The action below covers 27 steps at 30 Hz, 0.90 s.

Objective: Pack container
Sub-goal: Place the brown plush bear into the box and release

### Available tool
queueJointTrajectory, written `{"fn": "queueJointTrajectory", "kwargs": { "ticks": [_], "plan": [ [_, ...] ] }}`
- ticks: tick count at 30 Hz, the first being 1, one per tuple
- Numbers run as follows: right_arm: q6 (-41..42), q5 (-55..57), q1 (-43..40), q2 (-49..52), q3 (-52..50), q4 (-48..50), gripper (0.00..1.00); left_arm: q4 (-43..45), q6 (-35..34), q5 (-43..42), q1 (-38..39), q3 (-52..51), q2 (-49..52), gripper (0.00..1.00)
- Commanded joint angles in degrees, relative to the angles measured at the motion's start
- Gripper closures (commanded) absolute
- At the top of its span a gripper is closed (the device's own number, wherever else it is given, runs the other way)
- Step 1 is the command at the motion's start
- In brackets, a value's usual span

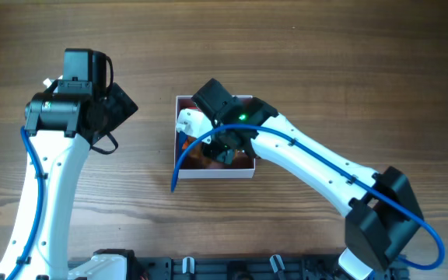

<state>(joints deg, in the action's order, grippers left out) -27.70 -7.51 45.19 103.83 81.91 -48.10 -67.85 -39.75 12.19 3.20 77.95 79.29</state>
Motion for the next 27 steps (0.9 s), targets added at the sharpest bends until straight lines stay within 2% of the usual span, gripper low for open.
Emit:
{"fn": "queueJointTrajectory", "kwargs": {
  "ticks": [1,2,3,6,13,14,15,16,23,27],
  "plan": [
    [1.36,-0.74,-0.04,1.01,0.09,0.07,0.51,-0.17,0.31,0.92,-0.33,-0.48,0.35,0.01],
    [1.33,-0.74,-0.04,1.01,0.09,0.07,0.42,-0.17,0.31,0.92,-0.33,-0.48,0.35,0.01],
    [1.33,-0.74,-0.04,1.01,0.09,0.07,0.36,-0.17,0.31,0.92,-0.33,-0.48,0.35,0.01],
    [1.33,-0.74,-0.04,1.01,0.09,0.04,0.26,-0.17,0.31,0.92,-0.33,-0.48,0.35,0.01],
    [1.33,-0.72,-0.04,1.01,0.09,-0.13,0.26,-0.15,0.31,0.92,-0.33,-0.48,0.35,0.01],
    [1.33,-0.72,-0.04,1.01,0.09,-0.17,0.41,-0.15,0.31,0.92,-0.33,-0.48,0.35,0.01],
    [1.36,-0.74,-0.04,1.01,0.09,-0.35,0.71,-0.17,0.31,0.92,-0.33,-0.48,0.35,0.01],
    [1.38,-0.74,-0.04,1.01,0.09,-0.59,0.94,-0.17,0.31,0.92,-0.33,-0.48,0.35,0.01],
    [3.89,-0.74,-0.04,1.07,-0.17,-1.25,0.96,-0.24,0.31,0.92,-0.33,-0.48,0.35,0.01],
    [3.96,-2.08,-0.04,2.21,-4.68,1.25,0.96,-0.37,0.28,0.92,-0.33,-0.48,0.35,0.01]
  ]
}}
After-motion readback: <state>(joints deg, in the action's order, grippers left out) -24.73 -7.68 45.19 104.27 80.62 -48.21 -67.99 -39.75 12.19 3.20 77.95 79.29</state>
